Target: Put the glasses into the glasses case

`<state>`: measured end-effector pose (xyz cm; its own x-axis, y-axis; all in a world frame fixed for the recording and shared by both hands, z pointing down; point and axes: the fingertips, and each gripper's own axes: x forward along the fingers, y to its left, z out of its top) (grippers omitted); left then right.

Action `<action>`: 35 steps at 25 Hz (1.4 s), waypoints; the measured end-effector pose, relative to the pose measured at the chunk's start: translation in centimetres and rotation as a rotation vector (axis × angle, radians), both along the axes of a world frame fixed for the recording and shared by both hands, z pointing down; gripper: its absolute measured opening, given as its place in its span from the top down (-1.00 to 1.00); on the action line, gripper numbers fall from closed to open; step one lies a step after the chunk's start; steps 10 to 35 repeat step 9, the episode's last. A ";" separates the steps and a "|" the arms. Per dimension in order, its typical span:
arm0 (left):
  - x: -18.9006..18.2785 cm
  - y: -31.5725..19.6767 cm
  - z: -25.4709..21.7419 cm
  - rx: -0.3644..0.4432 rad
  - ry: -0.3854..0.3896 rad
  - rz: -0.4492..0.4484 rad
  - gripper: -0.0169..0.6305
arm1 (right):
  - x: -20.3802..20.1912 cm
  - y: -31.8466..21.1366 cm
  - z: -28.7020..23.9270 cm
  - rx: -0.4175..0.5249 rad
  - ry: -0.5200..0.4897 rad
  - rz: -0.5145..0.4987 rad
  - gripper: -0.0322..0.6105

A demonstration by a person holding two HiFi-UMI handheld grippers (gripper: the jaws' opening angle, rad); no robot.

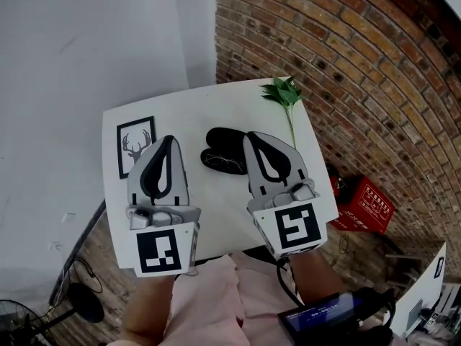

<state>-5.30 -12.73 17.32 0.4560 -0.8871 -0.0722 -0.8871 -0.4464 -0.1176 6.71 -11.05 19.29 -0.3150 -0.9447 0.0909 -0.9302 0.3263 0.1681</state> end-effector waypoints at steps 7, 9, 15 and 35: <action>0.2 0.0 0.1 -0.003 -0.002 0.008 0.93 | 0.0 0.0 0.0 0.002 0.002 0.007 0.89; 0.2 -0.1 0.1 0.007 -0.004 0.007 0.93 | 0.1 0.1 0.0 0.003 0.005 0.009 0.89; 0.2 -0.1 0.1 0.007 -0.004 0.007 0.93 | 0.1 0.1 0.0 0.003 0.005 0.009 0.89; 0.2 -0.1 0.1 0.007 -0.004 0.007 0.93 | 0.1 0.1 0.0 0.003 0.005 0.009 0.89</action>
